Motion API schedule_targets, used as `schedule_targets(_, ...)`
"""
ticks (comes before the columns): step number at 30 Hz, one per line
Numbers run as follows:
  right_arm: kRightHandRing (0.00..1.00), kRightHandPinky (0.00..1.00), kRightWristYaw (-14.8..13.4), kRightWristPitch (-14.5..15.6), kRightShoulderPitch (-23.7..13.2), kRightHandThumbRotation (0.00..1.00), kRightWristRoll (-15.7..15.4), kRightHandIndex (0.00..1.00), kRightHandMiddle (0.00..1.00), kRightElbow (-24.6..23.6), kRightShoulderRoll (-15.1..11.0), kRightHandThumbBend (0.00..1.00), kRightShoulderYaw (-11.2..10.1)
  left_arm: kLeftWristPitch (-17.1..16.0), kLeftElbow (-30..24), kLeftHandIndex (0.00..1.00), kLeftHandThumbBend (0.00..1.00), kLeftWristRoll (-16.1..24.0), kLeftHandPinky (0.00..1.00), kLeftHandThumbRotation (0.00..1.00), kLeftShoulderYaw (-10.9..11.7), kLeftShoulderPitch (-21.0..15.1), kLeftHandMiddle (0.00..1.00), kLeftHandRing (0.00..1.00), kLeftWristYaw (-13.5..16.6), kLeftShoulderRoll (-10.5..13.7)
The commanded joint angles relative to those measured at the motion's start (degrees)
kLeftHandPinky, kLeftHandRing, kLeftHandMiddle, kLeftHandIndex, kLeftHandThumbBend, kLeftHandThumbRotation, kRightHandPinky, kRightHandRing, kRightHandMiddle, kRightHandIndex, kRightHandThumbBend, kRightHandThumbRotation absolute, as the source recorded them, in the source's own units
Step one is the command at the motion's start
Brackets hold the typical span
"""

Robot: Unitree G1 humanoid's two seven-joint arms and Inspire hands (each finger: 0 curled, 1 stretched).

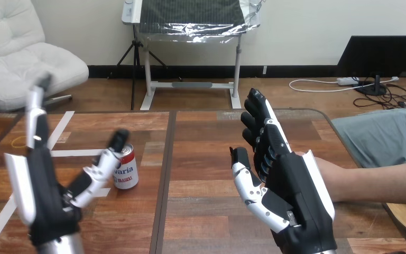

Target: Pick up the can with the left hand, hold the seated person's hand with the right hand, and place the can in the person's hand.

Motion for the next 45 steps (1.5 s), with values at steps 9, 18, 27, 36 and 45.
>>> schedule_targets(9, 1.00, 1.00, 0.61, -0.43, -2.46, 0.00, 1.18, 1.00, 1.00, -1.26, 1.86, 0.00, -0.90, 2.52, -0.31, 0.94, 0.84, 1.88, 1.00, 0.46, 0.16, -5.22, 0.97, 1.00, 2.98, 3.77)
schedule_targets(18, 1.00, 1.00, 0.84, -0.44, -2.82, 0.00, 0.70, 1.00, 1.00, -0.98, 1.83, 0.00, -1.08, 4.44, 1.71, 0.95, 0.85, 2.53, 0.99, 0.48, -0.69, -6.13, 0.97, 0.98, 3.04, 5.90)
schedule_targets(27, 1.00, 1.00, 1.08, -0.77, -3.33, 0.00, 0.57, 1.00, 1.00, -0.62, 1.72, 0.00, -1.36, 7.34, 4.34, 0.95, 0.88, -0.22, 0.95, 0.51, -2.51, -7.46, 0.95, 0.96, -0.88, 7.44)
schedule_targets(36, 1.00, 1.00, 1.31, -0.59, -3.59, 0.00, 0.44, 1.00, 1.00, -0.66, 1.70, 0.00, -1.70, 14.81, 4.40, 0.95, 0.91, -5.58, 0.94, 0.54, -4.42, -8.69, 0.95, 0.95, -10.87, 8.81)
schedule_targets(45, 1.00, 1.00, 1.40, 0.43, -3.56, 0.00, 0.41, 1.00, 1.00, -1.21, 1.72, 0.00, -1.85, 22.13, 4.45, 0.98, 0.92, -12.22, 0.96, 0.55, -5.60, -11.10, 0.99, 0.98, -21.87, 10.40)
